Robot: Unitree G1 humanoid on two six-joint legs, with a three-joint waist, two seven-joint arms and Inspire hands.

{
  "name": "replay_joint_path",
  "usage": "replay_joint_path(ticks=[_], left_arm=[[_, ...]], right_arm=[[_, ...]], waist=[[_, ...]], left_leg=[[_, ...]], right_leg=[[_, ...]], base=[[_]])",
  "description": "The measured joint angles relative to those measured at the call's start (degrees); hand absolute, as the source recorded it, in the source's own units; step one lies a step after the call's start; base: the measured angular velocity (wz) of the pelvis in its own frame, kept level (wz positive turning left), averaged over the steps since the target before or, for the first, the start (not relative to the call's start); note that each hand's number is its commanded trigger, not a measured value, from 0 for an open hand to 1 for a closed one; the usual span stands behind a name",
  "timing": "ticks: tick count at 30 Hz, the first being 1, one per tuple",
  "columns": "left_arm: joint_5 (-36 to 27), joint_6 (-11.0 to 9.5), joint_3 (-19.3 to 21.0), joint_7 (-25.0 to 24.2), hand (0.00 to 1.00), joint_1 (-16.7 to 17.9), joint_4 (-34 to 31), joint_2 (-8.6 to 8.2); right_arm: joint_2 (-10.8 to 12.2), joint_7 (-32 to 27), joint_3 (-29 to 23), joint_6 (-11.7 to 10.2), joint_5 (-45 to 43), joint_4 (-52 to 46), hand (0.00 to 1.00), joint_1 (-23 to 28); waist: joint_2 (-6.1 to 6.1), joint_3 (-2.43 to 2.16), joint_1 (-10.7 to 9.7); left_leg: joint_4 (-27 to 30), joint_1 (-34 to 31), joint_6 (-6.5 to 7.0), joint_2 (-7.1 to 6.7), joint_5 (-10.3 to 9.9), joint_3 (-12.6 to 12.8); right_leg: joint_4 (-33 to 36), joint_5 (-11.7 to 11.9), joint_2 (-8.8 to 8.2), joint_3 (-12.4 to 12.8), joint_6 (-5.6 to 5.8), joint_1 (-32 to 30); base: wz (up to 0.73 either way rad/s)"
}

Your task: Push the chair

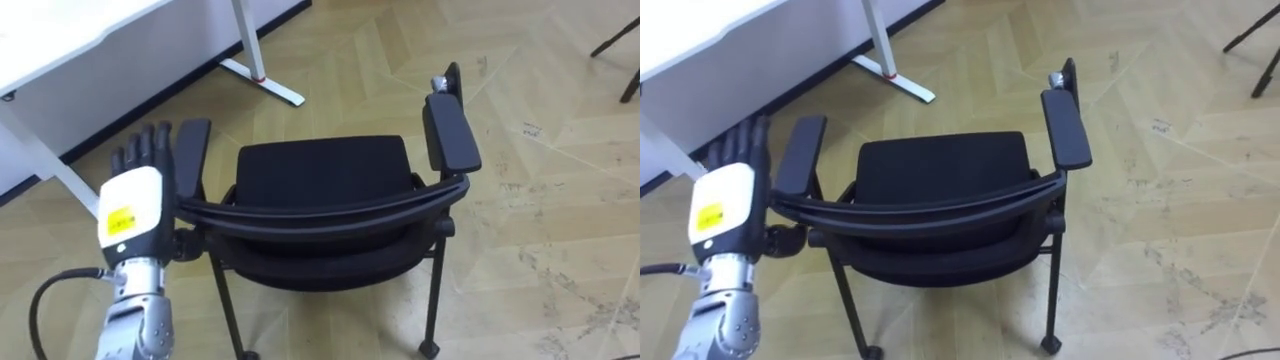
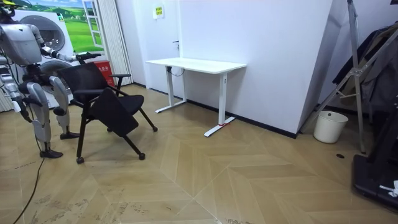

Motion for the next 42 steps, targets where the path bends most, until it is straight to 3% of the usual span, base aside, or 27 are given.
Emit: replay_joint_path(ticks=[19,25,33,39,42], left_arm=[[2.35,0.11,-1.35,-2.32,0.00,-0.01,-1.35,0.96],[5.12,0.35,-3.33,-3.20,0.00,-0.01,-1.35,1.24],[10.81,2.56,-6.27,-6.12,0.00,0.00,-1.28,1.24],[10.56,3.20,-7.58,-6.85,0.00,0.28,3.35,0.07],[10.48,3.54,-7.54,-7.16,0.00,0.26,4.14,0.07]], right_arm=[[-0.11,-0.31,2.50,-0.50,-0.36,1.47,0.00,-1.75],[-0.16,-0.27,2.78,-0.49,-1.38,1.47,0.00,-2.13],[-0.30,-0.22,3.61,-0.47,-1.32,1.52,0.00,-2.47],[-0.24,-0.52,3.50,-0.35,-0.44,2.09,0.00,-2.67],[-0.23,-0.74,3.45,0.09,-0.20,1.87,0.00,-2.66]], waist=[[-0.03,-0.02,-0.20],[-0.08,0.54,-0.92],[0.12,0.42,-1.47],[-0.21,0.50,-1.89],[-0.13,0.35,-2.37]], left_leg=[[0.01,-0.07,0.00,0.00,0.00,0.02],[0.01,-0.13,0.00,0.00,0.00,0.09],[0.00,0.06,0.00,0.02,0.00,1.83],[-0.02,1.14,0.00,0.07,0.00,4.32],[-0.02,1.55,0.00,0.07,0.00,4.31]], right_leg=[[0.06,0.00,0.00,0.12,0.00,-0.55],[-0.03,0.00,0.00,0.19,0.01,-0.27],[0.21,0.03,0.00,1.39,-0.03,-0.75],[0.15,0.03,0.02,2.42,-0.02,-0.16],[0.19,0.02,0.02,2.41,-0.01,-0.05]], base=[[0.00],[0.00],[-0.07],[-0.08],[0.00]])
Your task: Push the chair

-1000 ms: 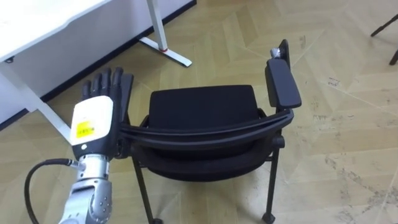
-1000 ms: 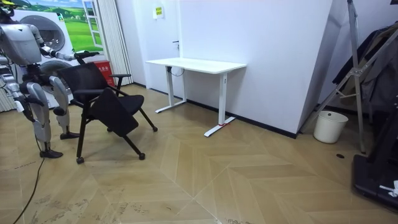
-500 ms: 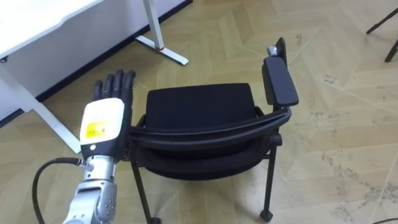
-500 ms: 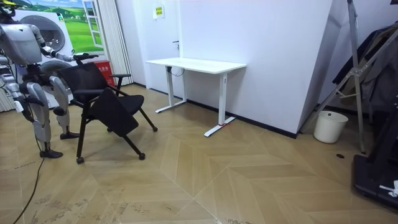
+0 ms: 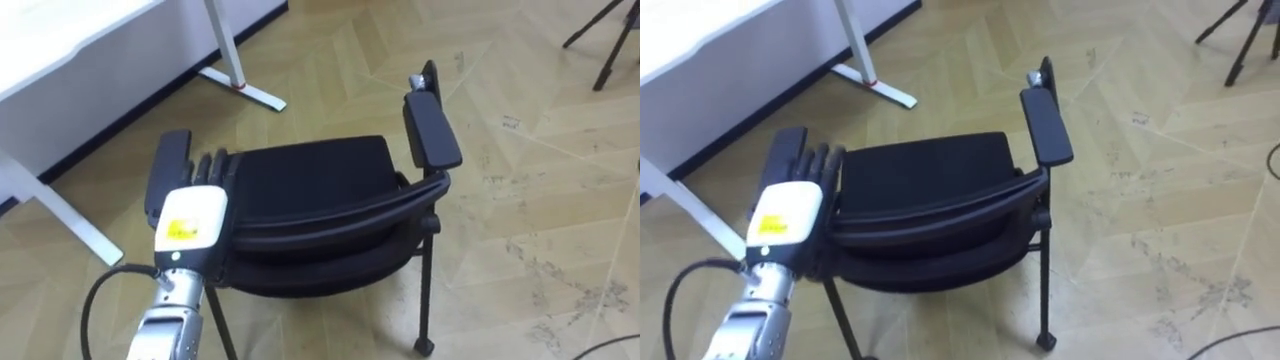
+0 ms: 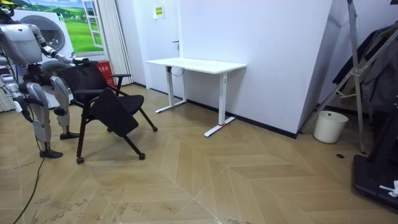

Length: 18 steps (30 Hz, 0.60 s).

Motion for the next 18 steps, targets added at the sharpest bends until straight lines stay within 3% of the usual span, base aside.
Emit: replay_joint_path(ticks=[7,15,16,17,18], left_arm=[[0.32,-0.04,0.39,-0.01,0.00,-0.50,2.49,0.20],[0.56,-0.75,0.30,1.45,0.00,-4.71,10.56,-0.33],[0.54,-0.75,0.24,1.53,0.80,-5.06,11.27,-0.37],[0.41,-0.59,-0.07,1.59,1.00,-5.43,12.30,-0.46],[0.27,-0.12,-0.10,1.58,1.00,-6.06,12.86,-0.61]], right_arm=[[-0.08,-0.21,-2.28,0.01,-0.78,-0.43,0.00,0.17],[-0.30,-0.74,-2.76,-0.03,-1.09,-0.43,0.00,0.12],[-0.31,-0.75,-2.75,-0.03,-1.35,-0.44,0.00,0.12],[-0.34,-0.79,-2.76,-0.02,-1.49,-0.44,0.00,0.12],[-0.34,-0.83,-2.76,0.01,-1.49,-0.45,0.00,0.11]], waist=[[-0.45,-0.57,-0.66],[-0.46,-0.56,-0.73],[-0.43,-0.55,-0.75],[-0.33,-0.54,-0.85],[-0.24,-0.50,-1.07]], left_leg=[[0.00,0.63,0.00,0.00,0.00,0.00],[0.00,1.77,0.00,0.00,0.00,0.73],[-0.01,1.87,0.00,0.00,0.00,0.78],[-0.02,2.03,0.00,0.00,0.00,0.80],[-0.11,2.10,0.00,0.00,0.00,0.80]], right_leg=[[0.11,-0.01,0.00,0.19,0.02,0.15],[0.92,-0.04,0.00,1.22,0.07,0.10],[0.98,-0.05,0.00,1.32,0.08,0.13],[1.04,-0.04,0.01,1.44,0.14,0.21],[1.05,0.02,0.03,1.47,0.23,0.21]], base=[[0.00],[-0.05],[-0.06],[-0.04],[0.00]])
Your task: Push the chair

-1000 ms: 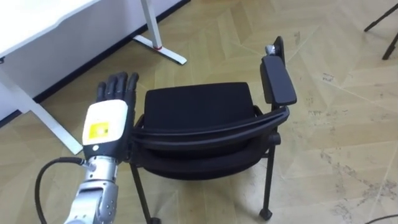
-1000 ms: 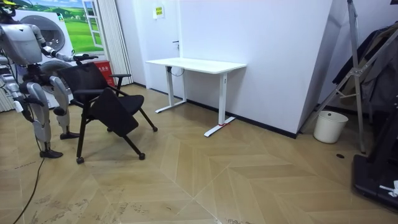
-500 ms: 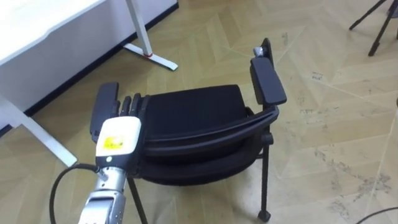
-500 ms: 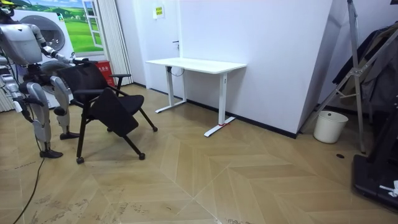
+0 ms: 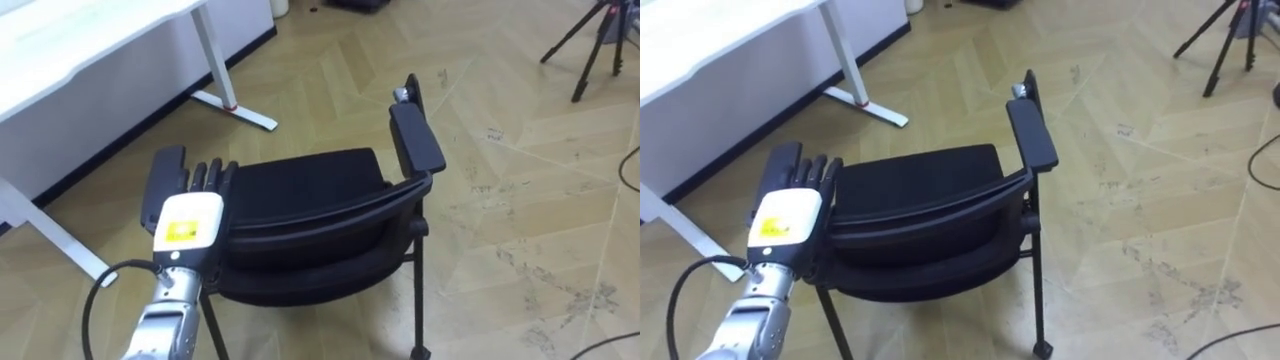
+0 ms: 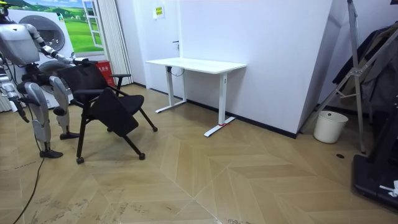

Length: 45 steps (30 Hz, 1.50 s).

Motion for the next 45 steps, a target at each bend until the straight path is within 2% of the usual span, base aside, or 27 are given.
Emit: replay_joint_path(ticks=[2,4,9,18,20,26,32,36,40,45], left_arm=[[-0.01,0.46,0.00,0.00,1.00,-0.42,0.78,-0.10],[-0.04,1.21,0.01,0.01,1.00,-0.42,1.46,-0.11],[-0.38,2.16,-0.07,-0.38,1.00,-0.54,1.56,-0.51],[-0.25,2.97,0.13,-1.40,1.00,-0.64,0.30,-0.83],[-0.24,2.51,-0.03,-1.42,1.00,-0.49,-0.06,-0.23],[-0.10,2.12,-0.08,-0.99,1.00,-0.10,-0.56,-0.43],[-0.20,1.26,0.27,-0.52,1.00,-0.08,-0.13,-0.10],[-0.10,1.42,0.36,-0.64,1.00,0.10,-1.19,0.43],[-0.09,1.44,-0.03,-0.68,1.00,0.13,-2.18,1.41],[0.29,2.12,0.04,-1.96,1.00,0.21,-4.42,1.80]], right_arm=[[-0.01,-0.17,0.00,0.12,0.01,0.00,0.00,0.00],[-0.14,-0.63,-0.12,0.82,0.04,0.02,0.00,-0.09],[-0.45,-0.94,-0.48,2.22,1.15,0.02,0.00,-0.11],[-0.82,-1.06,-0.46,2.44,1.26,0.01,0.00,-0.14],[-0.88,-1.17,-0.46,2.44,1.30,0.02,0.00,-0.11],[-0.85,-2.35,-0.44,2.28,1.25,-0.06,0.00,-0.76],[-1.12,-8.76,-2.38,1.72,-1.58,-0.39,0.00,-1.24],[-1.42,-14.02,-6.89,2.07,-8.23,-5.56,0.00,-1.33],[-1.85,-19.73,-7.14,1.98,-14.93,-8.85,0.00,-3.36],[-2.06,-25.65,-7.14,2.26,-30.46,-22.59,0.00,-3.34]], waist=[[0.12,-0.02,-0.38],[0.43,-0.24,-1.01],[0.76,-0.37,-1.20],[0.78,-0.37,-1.11],[0.78,-0.36,-1.11],[0.94,-0.27,-0.91],[0.65,-0.20,-0.92],[-0.23,0.03,-1.06],[-1.45,0.07,-0.73],[-1.97,0.15,0.64]], left_leg=[[-0.25,0.12,0.00,0.00,0.00,-0.01],[-0.87,0.34,0.01,0.00,0.00,-0.07],[-0.84,0.35,0.02,0.00,0.00,-0.14],[-0.61,0.20,0.04,0.00,0.02,-0.21],[-0.62,0.19,0.04,-0.01,0.02,-0.20],[-0.64,-0.03,0.04,-0.02,0.02,-0.30],[-0.65,0.16,0.05,-0.02,0.02,-0.21],[-0.68,0.07,0.05,-0.02,0.02,-0.22],[-0.59,0.10,0.05,-0.01,0.03,0.09],[-0.53,-0.74,0.06,-0.03,0.03,1.53]], right_leg=[[0.02,0.11,0.06,0.04,0.04,-0.01],[0.11,0.19,0.19,0.16,-0.03,0.04],[0.15,0.26,0.20,0.18,-0.11,0.03],[-0.10,0.25,0.20,0.21,-0.11,-0.17],[-0.17,0.26,0.20,0.24,-0.11,-0.18],[-0.40,0.24,0.21,0.12,-0.11,-0.06],[-0.07,0.05,0.21,0.17,-0.09,-0.10],[0.07,-0.13,0.21,0.05,0.04,-0.08],[0.18,-0.03,0.24,0.18,-0.09,-0.18],[1.76,-0.03,0.24,1.34,-0.10,-2.27]], base=[[0.00],[0.00],[0.00],[0.00],[0.00],[0.00],[0.00],[0.00],[-0.01],[-0.12]])
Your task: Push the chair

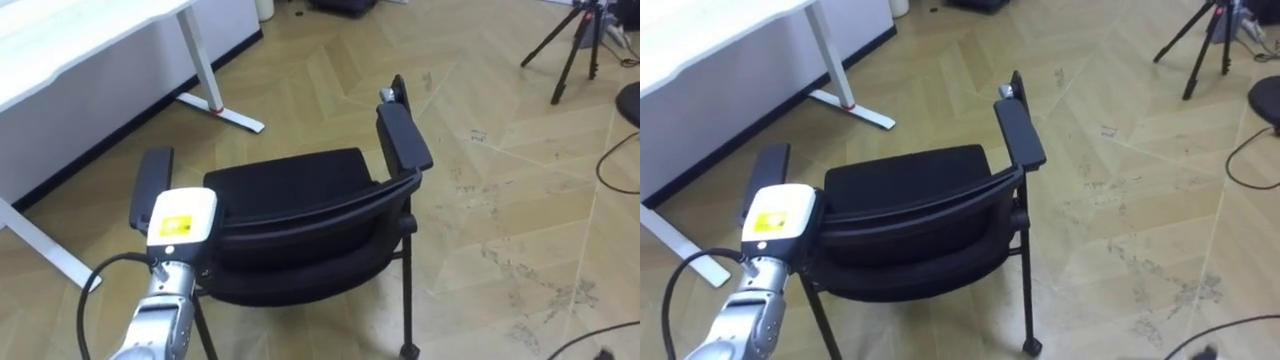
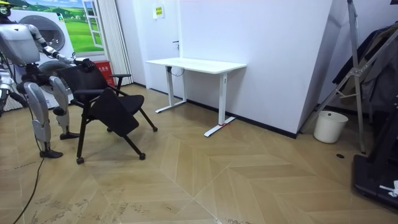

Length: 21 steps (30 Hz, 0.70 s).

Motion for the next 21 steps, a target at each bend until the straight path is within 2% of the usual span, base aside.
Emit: replay_joint_path(ticks=[4,5,6,9,14,21], left_arm=[[0.21,0.76,0.00,-1.65,1.00,0.38,-2.91,1.06],[0.64,0.54,-0.08,-2.08,1.00,0.35,-3.66,1.61],[1.23,0.51,-0.29,-2.51,1.00,0.33,-4.24,1.65],[1.19,0.57,-1.47,-3.05,1.00,0.27,-5.40,2.56],[1.23,0.56,-2.46,-4.63,1.00,-0.49,-6.41,2.93],[1.21,0.51,-2.88,-5.78,1.00,-0.51,-7.72,3.64]], right_arm=[[-0.14,-3.30,1.33,0.22,-10.65,-11.09,0.00,-0.35],[-0.35,-4.20,2.58,0.20,-14.33,-13.05,0.00,-0.82],[-0.72,-4.62,3.73,0.19,-18.32,-14.57,0.00,-1.05],[-0.96,-4.72,8.39,0.84,-24.21,-18.54,0.00,-0.91],[-1.83,-0.78,14.67,1.54,-29.72,-26.32,0.00,-1.00],[-2.08,4.17,17.52,1.56,-32.97,-33.52,0.00,-2.13]], waist=[[-0.56,0.04,0.56],[-0.96,-0.03,0.73],[-0.84,-0.28,0.92],[-1.15,-0.21,2.03],[-1.15,-0.18,3.11],[-1.27,-0.06,3.51]], left_leg=[[0.11,-1.46,0.15,0.00,0.10,0.38],[0.17,-1.98,0.35,0.01,0.22,0.37],[0.17,-1.96,0.38,0.01,0.24,0.38],[-0.01,-1.64,0.41,0.00,0.21,0.39],[-0.07,-1.59,0.41,-0.01,0.21,0.40],[-0.08,-2.08,0.41,0.00,0.21,0.40]], right_leg=[[0.33,0.04,0.00,0.31,-0.05,-1.51],[0.19,0.16,0.02,0.22,-0.12,-1.69],[0.02,0.46,0.02,0.16,-0.08,-1.57],[0.12,0.53,0.01,0.24,-0.09,-1.28],[0.11,0.52,0.01,0.27,-0.09,-1.48],[0.10,0.51,0.01,0.22,-0.07,-1.65]], base=[[-0.04],[0.00],[0.03],[-0.01],[0.00],[0.00]])
